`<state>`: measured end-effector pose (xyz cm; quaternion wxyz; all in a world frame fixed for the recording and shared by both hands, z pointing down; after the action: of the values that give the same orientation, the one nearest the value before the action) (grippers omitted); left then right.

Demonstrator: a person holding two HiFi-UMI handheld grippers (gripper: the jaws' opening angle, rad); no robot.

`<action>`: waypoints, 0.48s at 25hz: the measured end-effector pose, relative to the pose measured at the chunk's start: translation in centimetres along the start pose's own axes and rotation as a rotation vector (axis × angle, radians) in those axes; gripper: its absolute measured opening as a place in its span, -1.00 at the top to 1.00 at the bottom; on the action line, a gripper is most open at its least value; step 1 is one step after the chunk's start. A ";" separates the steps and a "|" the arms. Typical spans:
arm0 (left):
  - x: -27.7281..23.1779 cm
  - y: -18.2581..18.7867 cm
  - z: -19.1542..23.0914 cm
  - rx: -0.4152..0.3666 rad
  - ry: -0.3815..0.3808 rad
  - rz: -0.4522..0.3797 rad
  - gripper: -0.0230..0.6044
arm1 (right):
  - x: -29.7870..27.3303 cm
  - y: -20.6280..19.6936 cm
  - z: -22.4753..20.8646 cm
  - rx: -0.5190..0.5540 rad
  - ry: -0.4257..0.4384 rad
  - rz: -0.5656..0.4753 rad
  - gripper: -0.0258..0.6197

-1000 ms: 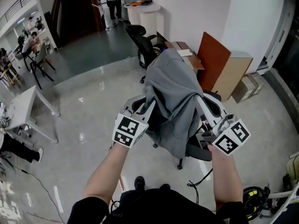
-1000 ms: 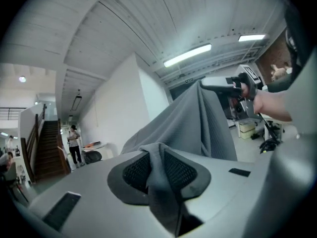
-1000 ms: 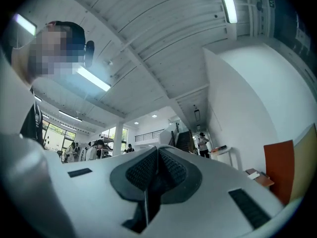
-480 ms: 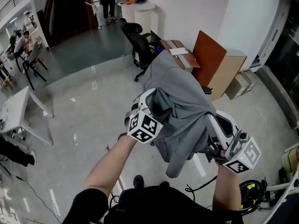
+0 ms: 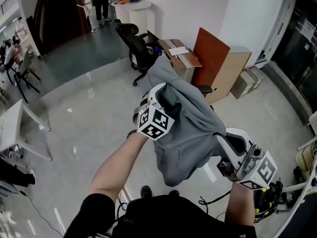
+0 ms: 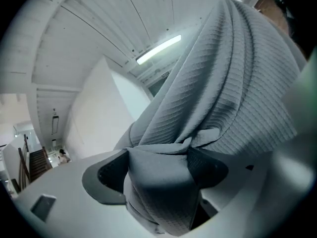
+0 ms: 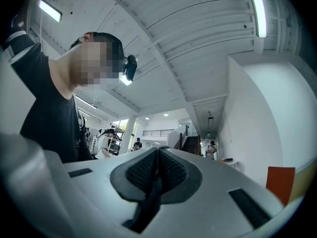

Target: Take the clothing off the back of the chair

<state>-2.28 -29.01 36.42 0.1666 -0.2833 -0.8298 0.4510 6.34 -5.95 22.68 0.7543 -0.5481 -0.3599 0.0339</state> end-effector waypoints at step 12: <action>0.5 2.0 1.5 0.109 -0.008 -0.083 0.60 | 3.2 -2.5 -5.3 0.024 -0.280 0.071 0.85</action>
<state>-2.82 -28.81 33.93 0.1971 -0.2372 -0.8156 0.4896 10.92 -9.81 25.64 0.7015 -0.5414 -0.4415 0.1408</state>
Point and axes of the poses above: the fingertips, and each gripper's own axes: x backward along the fingers, z to its left, y out of its top, the point moved 3 cm from there along x, backward along the fingers, and after that the axes turned 15 degrees about -z, right-handed, at the moved point
